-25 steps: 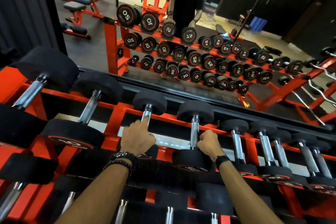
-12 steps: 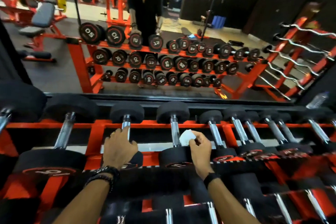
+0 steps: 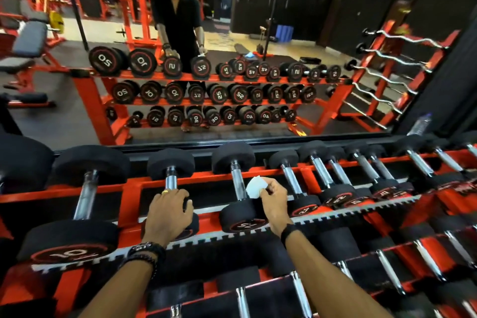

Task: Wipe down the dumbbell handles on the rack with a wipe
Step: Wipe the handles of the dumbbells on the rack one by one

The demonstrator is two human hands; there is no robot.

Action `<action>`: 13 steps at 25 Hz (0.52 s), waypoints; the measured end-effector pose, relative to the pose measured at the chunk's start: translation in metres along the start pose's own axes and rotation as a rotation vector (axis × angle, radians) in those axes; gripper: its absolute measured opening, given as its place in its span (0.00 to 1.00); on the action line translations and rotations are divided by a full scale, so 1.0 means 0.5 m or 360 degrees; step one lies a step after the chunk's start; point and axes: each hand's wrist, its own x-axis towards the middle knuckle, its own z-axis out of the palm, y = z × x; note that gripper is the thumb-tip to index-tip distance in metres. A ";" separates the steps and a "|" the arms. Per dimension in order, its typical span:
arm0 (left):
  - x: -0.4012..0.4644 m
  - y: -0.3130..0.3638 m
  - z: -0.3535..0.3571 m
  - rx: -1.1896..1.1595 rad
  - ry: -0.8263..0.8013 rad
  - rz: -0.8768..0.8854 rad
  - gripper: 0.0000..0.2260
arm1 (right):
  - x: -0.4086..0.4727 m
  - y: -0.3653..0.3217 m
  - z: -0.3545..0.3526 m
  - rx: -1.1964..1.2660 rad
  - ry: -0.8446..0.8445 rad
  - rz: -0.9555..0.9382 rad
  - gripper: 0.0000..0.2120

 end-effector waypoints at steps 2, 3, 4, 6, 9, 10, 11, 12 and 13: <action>0.000 -0.001 0.000 -0.0011 -0.0006 -0.0020 0.12 | -0.002 -0.007 -0.003 0.0126 -0.0008 0.0083 0.19; 0.001 -0.002 0.000 -0.0024 -0.0014 -0.0031 0.12 | -0.004 -0.014 -0.006 0.0201 -0.0013 0.0147 0.19; 0.002 -0.002 0.000 -0.0032 -0.0016 -0.0035 0.11 | -0.010 -0.026 -0.014 0.0270 -0.0024 0.0210 0.19; 0.002 -0.002 0.001 -0.0033 -0.0027 -0.0035 0.11 | -0.019 -0.044 -0.034 0.0349 -0.0076 0.0264 0.19; -0.003 0.002 -0.001 0.0027 -0.0041 -0.0025 0.10 | -0.025 -0.069 -0.082 0.0341 -0.0092 0.0231 0.19; -0.003 0.004 0.002 0.0066 -0.0030 0.0012 0.11 | -0.024 -0.076 -0.104 0.0342 -0.0075 0.0209 0.19; -0.004 0.012 0.005 0.0095 -0.0037 0.0067 0.13 | -0.020 -0.080 -0.124 0.0347 -0.0058 0.0194 0.19; -0.003 0.027 0.011 0.0102 -0.0039 0.0140 0.17 | -0.017 -0.081 -0.144 0.0347 -0.0039 0.0190 0.19; -0.001 0.054 0.020 0.0085 -0.0038 0.0199 0.20 | -0.011 -0.080 -0.165 0.0346 -0.0017 0.0195 0.19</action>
